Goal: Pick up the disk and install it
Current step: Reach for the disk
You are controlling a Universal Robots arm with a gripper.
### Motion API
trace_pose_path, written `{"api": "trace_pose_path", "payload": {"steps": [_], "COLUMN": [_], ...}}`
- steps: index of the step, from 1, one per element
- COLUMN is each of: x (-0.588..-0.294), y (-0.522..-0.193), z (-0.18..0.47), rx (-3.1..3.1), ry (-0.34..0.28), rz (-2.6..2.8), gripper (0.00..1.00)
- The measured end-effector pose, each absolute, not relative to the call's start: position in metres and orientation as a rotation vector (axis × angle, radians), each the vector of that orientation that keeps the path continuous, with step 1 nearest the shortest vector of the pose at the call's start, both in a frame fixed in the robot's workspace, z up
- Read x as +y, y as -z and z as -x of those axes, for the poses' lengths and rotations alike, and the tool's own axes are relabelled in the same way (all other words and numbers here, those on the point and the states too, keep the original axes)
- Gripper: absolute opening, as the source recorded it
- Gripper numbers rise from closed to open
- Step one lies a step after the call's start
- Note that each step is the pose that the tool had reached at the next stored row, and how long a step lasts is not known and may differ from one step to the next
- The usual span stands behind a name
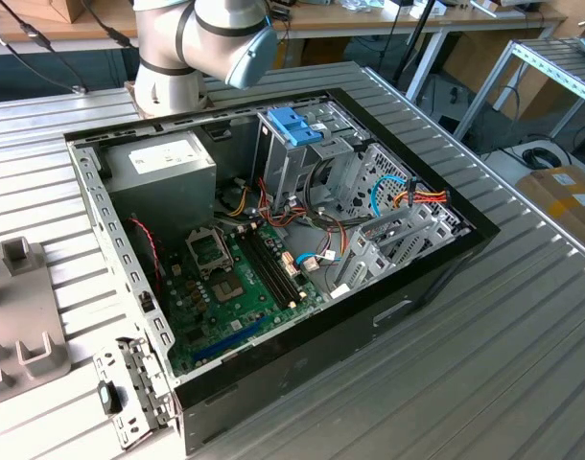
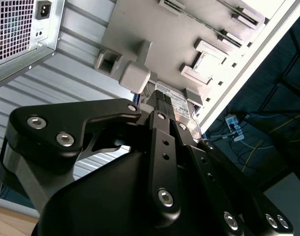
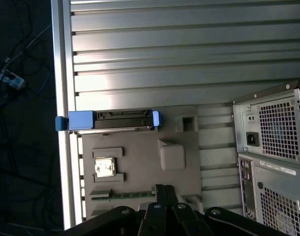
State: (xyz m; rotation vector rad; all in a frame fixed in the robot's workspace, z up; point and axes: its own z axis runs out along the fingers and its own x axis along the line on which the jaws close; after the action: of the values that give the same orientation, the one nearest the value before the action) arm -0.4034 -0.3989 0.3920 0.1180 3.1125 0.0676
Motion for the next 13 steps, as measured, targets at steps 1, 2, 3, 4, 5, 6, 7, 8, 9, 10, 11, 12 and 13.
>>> {"api": "trace_pose_path", "payload": {"steps": [1,2,3,4,5,6,7,8,9,10,11,12,13], "x": [-0.3990,-0.3989,-0.3990,-0.3989,-0.3989,-0.3990,-0.3990,-0.3989,-0.3989,-0.3989,-0.3989,-0.3989,-0.3990], "y": [-0.3920,-0.3920,-0.3920,-0.3920,-0.3920,-0.3920,-0.3920,-0.3920,-0.3920,-0.3920,-0.3920,-0.3920,-0.3920], "z": [0.4038,0.4043,0.4047,0.4049,0.4055,0.4058,0.4061,0.4066,0.4070,0.4075,0.4078,0.4083,0.4085], "rx": [3.112,3.113,3.112,3.112,3.113,3.113,3.112,3.113,3.112,3.112,3.112,3.113,3.113], "ry": [-0.068,-0.068,-0.068,-0.068,-0.068,-0.068,-0.068,-0.068,-0.068,-0.068,-0.068,-0.068,-0.068], "rz": [-0.118,-0.118,-0.118,-0.118,-0.118,-0.118,-0.118,-0.118,-0.118,-0.118,-0.118,-0.118,-0.118], "gripper": [0.10,0.10,0.10,0.10,0.10,0.10,0.10,0.10,0.10,0.10,0.10,0.10,0.10]}}
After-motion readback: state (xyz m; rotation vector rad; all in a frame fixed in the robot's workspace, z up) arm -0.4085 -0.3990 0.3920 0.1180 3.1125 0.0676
